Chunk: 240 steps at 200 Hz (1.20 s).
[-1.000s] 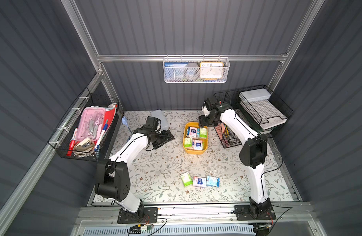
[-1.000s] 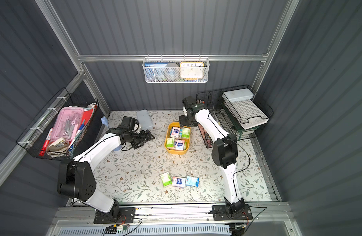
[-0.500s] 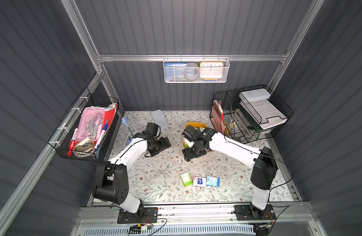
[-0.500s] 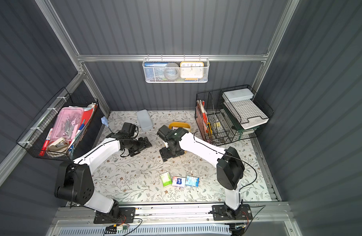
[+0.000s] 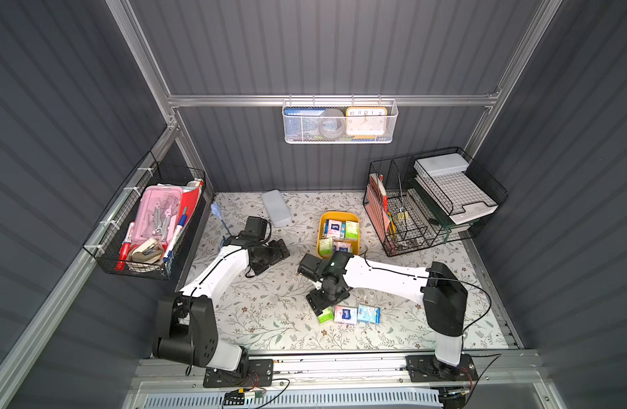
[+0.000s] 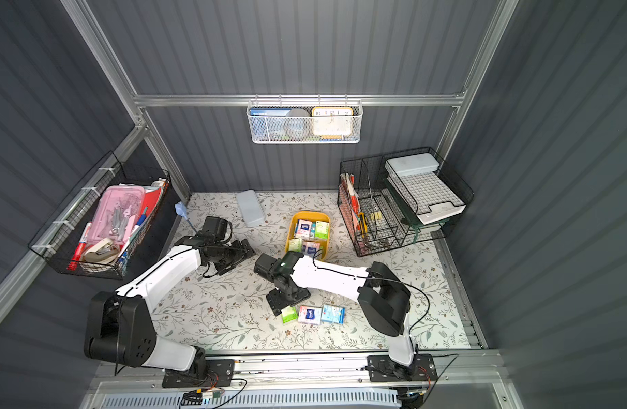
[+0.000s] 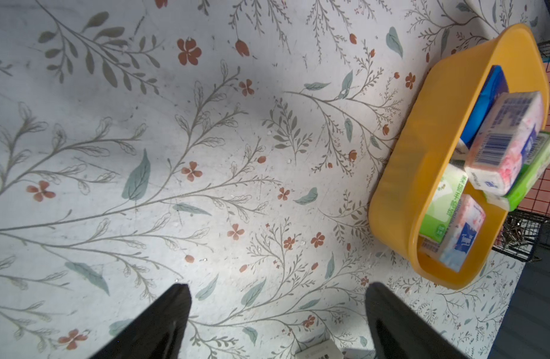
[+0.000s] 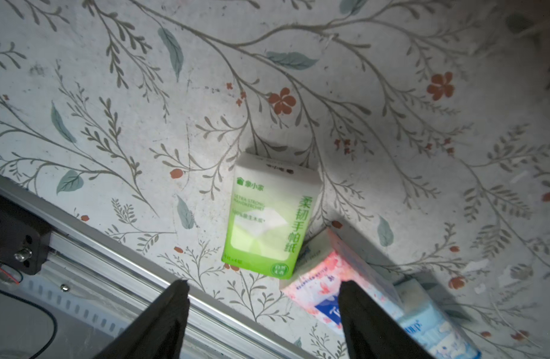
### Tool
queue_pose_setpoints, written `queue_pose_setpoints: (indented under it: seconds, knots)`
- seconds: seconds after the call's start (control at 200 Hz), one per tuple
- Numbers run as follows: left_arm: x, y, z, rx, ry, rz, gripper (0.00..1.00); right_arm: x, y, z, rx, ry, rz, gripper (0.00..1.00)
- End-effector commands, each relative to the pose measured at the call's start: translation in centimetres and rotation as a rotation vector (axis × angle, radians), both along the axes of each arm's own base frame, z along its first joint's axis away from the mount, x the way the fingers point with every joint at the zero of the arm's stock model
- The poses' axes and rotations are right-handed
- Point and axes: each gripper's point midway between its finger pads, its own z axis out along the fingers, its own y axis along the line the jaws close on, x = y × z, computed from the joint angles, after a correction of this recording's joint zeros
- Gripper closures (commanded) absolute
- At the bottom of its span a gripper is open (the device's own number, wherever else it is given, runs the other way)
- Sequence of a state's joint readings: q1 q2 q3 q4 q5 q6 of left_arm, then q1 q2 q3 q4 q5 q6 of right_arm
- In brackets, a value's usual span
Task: Put the pocket tissues into the storage box
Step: Pick up the pocket tissues from the center of the board.
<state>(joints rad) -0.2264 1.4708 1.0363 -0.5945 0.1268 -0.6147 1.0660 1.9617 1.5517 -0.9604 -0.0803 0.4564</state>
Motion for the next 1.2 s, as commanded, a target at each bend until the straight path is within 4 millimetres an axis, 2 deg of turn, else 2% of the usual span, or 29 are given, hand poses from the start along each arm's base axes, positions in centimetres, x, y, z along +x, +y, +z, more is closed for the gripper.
queue_pose_setpoints:
  seconds: [0.0,0.335,0.505,0.785,0.946,1.066,1.196]
  knots:
    - [-0.3,0.4,0.2,0.004,-0.005,0.014,0.07,-0.3,0.0,-1.6,-0.059,0.055,-0.006,0.21]
    - [-0.6,0.6,0.6,0.012,-0.02,0.021,0.07,-0.7,0.4,-3.7,-0.121,0.13,0.023,0.24]
    - [-0.6,0.8,1.1,0.017,-0.026,0.024,0.07,-1.1,0.6,-4.7,-0.168,0.188,0.038,0.3]
    - [-0.6,1.1,2.3,0.017,-0.049,0.036,0.07,-1.1,0.5,-5.2,-0.199,0.201,0.036,0.39]
    - [-0.4,1.2,2.9,0.016,-0.064,0.039,0.06,-0.9,0.6,-4.8,-0.182,0.188,0.038,0.41]
    - [-0.4,1.2,2.7,0.018,-0.06,0.04,0.06,-0.4,0.8,-3.8,-0.148,0.153,0.032,0.44]
    - [-0.3,1.0,2.5,0.014,-0.057,0.028,0.06,0.9,1.3,-1.9,-0.065,0.128,-0.025,0.57]
